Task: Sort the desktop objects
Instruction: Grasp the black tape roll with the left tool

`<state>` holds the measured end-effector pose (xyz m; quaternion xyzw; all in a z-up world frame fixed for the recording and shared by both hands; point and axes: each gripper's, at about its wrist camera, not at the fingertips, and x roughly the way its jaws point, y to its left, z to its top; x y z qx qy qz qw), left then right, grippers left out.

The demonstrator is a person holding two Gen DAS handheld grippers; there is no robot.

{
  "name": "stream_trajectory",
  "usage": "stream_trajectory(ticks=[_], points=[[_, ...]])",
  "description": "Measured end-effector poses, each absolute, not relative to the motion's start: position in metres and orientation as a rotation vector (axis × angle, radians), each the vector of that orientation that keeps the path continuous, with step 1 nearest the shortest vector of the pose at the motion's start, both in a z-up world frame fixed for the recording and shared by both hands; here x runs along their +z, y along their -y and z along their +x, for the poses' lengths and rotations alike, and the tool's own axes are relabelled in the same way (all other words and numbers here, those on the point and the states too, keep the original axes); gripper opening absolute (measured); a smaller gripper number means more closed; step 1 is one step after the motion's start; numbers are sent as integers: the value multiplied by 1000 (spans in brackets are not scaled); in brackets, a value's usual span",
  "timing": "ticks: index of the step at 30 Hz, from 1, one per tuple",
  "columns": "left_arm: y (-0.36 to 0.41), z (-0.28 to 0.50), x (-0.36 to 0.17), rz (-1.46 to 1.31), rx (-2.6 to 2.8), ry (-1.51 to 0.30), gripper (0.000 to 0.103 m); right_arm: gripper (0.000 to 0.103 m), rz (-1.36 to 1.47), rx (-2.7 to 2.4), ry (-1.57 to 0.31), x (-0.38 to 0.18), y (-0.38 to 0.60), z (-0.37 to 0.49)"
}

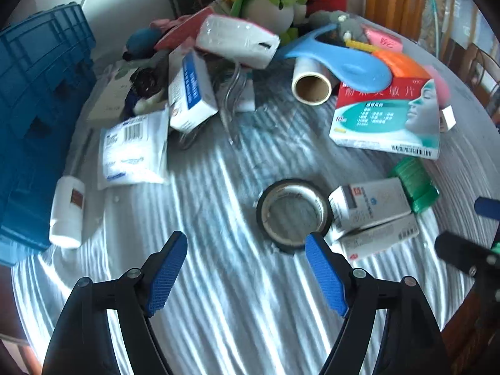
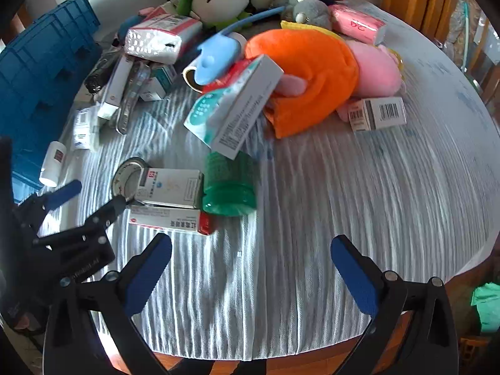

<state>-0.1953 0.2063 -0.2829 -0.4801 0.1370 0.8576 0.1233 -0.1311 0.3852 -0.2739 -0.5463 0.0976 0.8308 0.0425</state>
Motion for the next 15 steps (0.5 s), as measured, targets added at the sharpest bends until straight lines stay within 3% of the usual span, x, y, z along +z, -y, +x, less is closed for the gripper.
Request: stream_trajectory(ticks=[11,12,13,15], points=[[-225,-205,-296,-1367,2390,-380,81,103,-1608,2524,-341,-278,-389,-123],[-224,-208,-297,-1380,2393,-362,76,103,-1600,2536,-346,-277,-388,-123],[-222,-210,-297,-1395,2399,-343,59,103,-1592,2551,-350,-275,-387,-123],[-211,-208,-293,-1426,2413,-307,56,103,-1584,2595,-349,-273,-379,-125]])
